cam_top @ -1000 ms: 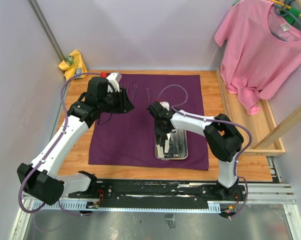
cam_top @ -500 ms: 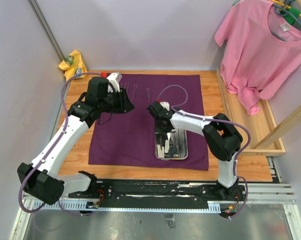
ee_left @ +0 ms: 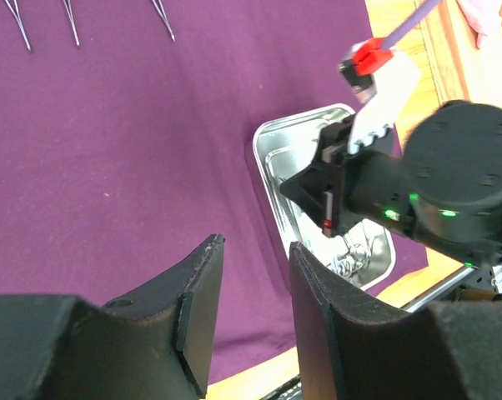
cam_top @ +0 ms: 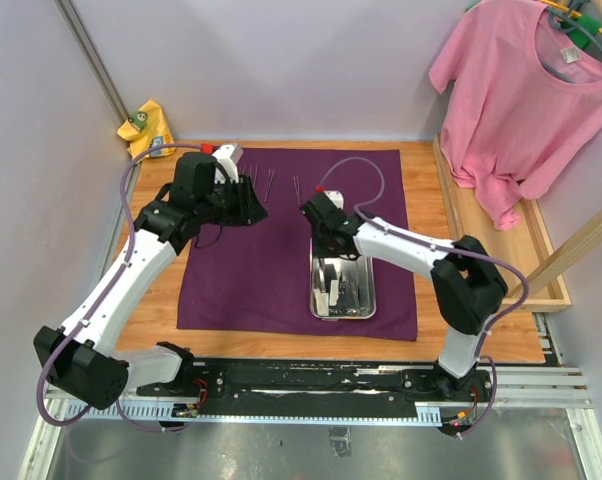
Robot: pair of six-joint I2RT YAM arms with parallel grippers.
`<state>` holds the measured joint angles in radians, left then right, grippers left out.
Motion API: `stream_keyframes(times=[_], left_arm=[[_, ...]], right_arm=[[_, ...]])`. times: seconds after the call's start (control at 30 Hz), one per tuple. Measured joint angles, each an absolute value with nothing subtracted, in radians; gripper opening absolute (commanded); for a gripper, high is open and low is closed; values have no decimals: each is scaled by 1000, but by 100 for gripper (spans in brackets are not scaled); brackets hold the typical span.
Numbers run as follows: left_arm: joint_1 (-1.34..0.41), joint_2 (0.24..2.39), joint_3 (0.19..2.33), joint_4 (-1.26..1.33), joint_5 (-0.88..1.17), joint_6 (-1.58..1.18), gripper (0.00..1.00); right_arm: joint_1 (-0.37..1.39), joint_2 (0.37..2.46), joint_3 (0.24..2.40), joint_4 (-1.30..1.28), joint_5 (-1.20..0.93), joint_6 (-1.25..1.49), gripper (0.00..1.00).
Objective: Open and lay out the surgical kit
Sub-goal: Pick up the medical item from the container.
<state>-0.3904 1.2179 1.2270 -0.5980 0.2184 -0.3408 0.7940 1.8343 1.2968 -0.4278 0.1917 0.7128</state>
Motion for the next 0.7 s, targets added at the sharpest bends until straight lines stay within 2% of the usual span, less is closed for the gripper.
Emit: stream_keyframes(times=[0.27,0.47,0.53,0.7], left_arm=[[-390,1220,1251,-604,236,-341,41],[-412,1230,1250,-585,305,-355,42],[-447,1238,1247,-571,313,-366,44],[-552,1267,1206,-505,360,-411,59]], right_arm=[[733,1628,1271,-415,179,687,1],[656,1477,1173,-364,102,685,1],[636,1445,1171,-357,83,685,1],[593,1376,1171,-314,10,714,1]])
